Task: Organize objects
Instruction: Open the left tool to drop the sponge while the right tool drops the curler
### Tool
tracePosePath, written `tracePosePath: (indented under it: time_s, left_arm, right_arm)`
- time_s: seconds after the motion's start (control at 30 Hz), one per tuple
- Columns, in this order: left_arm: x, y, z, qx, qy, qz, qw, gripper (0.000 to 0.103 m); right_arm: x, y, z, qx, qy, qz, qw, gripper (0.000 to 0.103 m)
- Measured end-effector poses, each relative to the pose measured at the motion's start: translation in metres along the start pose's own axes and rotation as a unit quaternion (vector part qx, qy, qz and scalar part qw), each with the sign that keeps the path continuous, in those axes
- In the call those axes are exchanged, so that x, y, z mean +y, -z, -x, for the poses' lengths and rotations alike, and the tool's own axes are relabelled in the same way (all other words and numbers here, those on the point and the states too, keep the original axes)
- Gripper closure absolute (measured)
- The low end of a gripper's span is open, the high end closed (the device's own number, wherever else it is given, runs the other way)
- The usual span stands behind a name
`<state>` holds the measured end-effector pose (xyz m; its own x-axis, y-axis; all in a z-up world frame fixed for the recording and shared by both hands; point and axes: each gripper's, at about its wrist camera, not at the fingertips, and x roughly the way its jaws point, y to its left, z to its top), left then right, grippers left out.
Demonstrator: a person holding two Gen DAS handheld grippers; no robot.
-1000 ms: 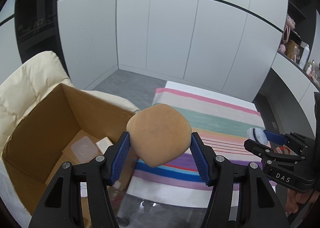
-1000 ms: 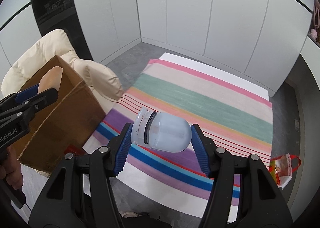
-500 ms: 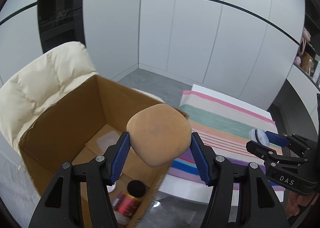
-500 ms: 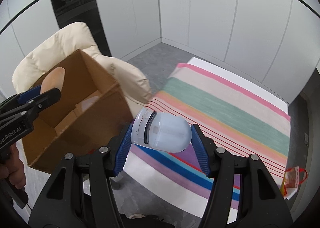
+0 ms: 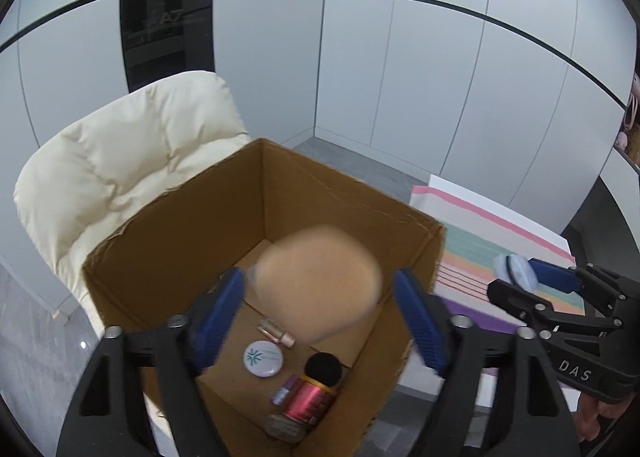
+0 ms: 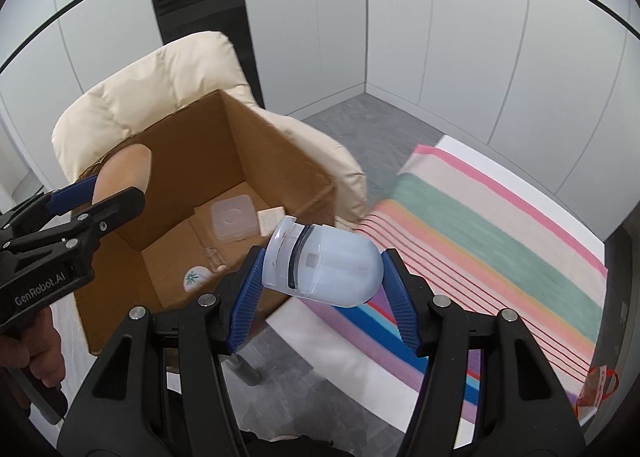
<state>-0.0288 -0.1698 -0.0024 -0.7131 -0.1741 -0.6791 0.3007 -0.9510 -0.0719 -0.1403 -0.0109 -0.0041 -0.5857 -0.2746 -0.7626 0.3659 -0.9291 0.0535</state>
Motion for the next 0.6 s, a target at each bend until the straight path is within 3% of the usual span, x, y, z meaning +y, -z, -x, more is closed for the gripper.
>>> tracePosePath:
  time_s: [0.07,0.6]
  left_arm:
    - [0.007,0.001,0.006,-0.01,-0.008,0.004,0.9999,0.0]
    - [0.082,0.015,0.037,-0.027,-0.057,0.064,0.996,0.0]
  right_arm:
    - [0.009,-0.002,-0.004,0.002,-0.009,0.004,1.0,0.042]
    - [0.088,-0.018,-0.019,0.002,-0.055,0.055,0.997,0.042]
